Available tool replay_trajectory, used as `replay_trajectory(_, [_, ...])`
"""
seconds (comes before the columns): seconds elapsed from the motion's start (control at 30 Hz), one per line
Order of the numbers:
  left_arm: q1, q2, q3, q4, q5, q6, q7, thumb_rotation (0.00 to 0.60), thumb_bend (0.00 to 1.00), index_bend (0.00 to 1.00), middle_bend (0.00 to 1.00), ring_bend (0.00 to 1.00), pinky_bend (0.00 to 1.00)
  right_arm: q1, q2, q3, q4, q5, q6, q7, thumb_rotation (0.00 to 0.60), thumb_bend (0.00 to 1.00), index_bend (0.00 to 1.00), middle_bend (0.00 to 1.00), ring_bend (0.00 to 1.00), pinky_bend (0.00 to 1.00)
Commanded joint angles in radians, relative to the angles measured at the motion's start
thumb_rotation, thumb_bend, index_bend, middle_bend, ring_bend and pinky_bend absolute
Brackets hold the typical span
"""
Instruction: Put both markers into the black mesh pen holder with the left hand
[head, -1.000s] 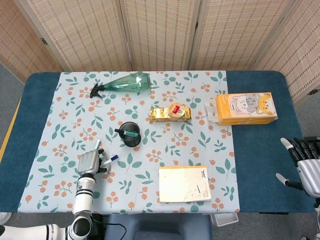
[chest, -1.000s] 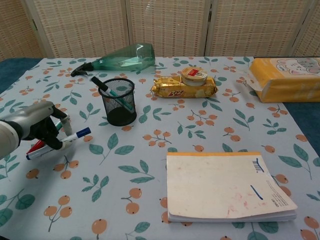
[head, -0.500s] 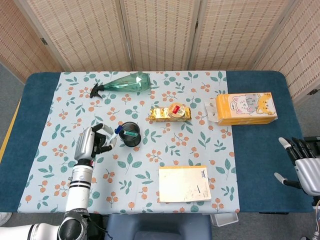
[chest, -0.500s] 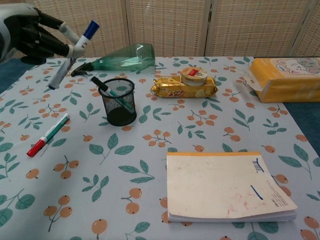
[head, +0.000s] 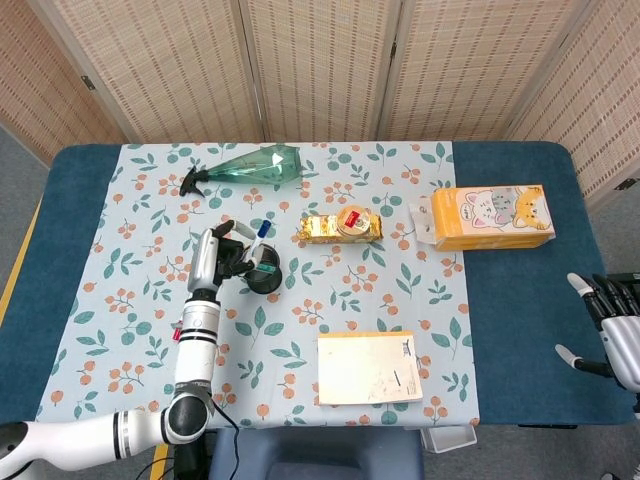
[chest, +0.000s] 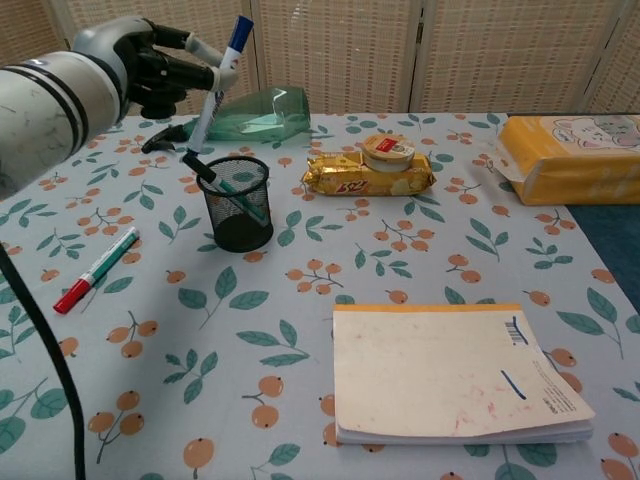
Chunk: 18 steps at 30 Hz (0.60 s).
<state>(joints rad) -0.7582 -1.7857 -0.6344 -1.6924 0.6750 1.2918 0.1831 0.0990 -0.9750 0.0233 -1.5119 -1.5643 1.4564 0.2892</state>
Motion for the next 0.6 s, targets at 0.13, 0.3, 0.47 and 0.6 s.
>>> replay_trajectory(0.13, [-0.090, -0.087, 0.009, 0.168, 0.024, -0.097, -0.072, 0.600, 0.44, 0.59, 1.00, 1.00, 1.00, -0.009, 0.007, 0.001, 0.014, 0.002, 0.013, 0.030, 0.600, 0.19, 0.04, 0.08, 0.04, 0.00])
replay_trajectory(0.3, [-0.114, -0.108, 0.014, 0.203, 0.039, -0.101, -0.077, 0.600, 0.44, 0.59, 1.00, 1.00, 1.00, -0.013, 0.009, -0.003, 0.017, -0.008, 0.020, 0.042, 0.600, 0.19, 0.04, 0.08, 0.04, 0.00])
replay_trajectory(0.47, [-0.120, -0.121, 0.027, 0.256, 0.077, -0.122, -0.124, 0.600, 0.44, 0.59, 1.00, 1.00, 1.00, -0.029, 0.011, -0.006, 0.019, -0.019, 0.051, 0.049, 0.600, 0.19, 0.04, 0.08, 0.04, 0.00])
replay_trajectory(0.6, [-0.104, -0.116, 0.038, 0.307, 0.124, -0.147, -0.198, 0.600, 0.43, 0.59, 1.00, 1.00, 1.00, -0.035, 0.011, -0.007, 0.024, -0.021, 0.059, 0.052, 0.600, 0.19, 0.04, 0.08, 0.04, 0.00])
